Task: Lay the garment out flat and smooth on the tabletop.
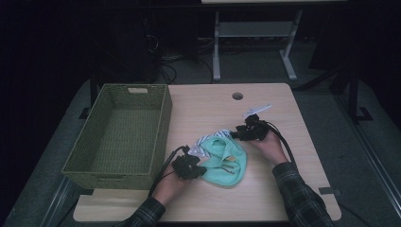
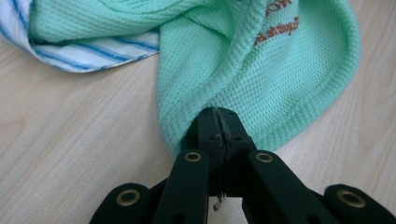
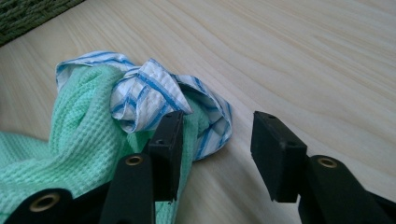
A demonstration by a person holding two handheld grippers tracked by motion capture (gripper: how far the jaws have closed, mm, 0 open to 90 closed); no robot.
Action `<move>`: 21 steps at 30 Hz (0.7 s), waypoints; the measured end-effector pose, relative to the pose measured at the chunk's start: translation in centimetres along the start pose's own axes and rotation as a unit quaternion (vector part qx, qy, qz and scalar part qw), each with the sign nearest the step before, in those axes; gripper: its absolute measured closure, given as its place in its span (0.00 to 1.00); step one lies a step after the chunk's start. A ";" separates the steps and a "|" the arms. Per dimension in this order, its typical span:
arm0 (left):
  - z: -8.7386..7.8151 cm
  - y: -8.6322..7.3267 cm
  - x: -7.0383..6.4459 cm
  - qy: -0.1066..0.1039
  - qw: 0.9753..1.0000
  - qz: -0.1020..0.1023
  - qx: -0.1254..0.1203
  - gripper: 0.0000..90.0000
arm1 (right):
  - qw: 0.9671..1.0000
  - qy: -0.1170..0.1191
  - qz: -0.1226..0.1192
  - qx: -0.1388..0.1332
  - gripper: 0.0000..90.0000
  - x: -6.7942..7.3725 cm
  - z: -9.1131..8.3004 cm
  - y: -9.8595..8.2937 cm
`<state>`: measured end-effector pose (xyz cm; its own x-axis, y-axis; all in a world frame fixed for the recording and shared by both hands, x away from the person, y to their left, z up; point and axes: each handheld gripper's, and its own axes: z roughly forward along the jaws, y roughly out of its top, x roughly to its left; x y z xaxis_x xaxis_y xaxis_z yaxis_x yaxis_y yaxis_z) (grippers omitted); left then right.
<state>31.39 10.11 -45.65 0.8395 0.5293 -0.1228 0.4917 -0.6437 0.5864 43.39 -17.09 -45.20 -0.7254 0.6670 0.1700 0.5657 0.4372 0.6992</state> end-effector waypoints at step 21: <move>0.0 0.0 0.1 -0.001 1.000 0.003 0.005 0.98 | 1.000 0.009 -0.006 -0.019 0.58 0.7 0.7 3.5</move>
<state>31.48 10.15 -45.61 0.8433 0.5239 -0.1202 0.4879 -0.6524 0.5799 45.10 -14.64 -43.17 -0.7395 0.6504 0.1736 0.5415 0.4216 0.7273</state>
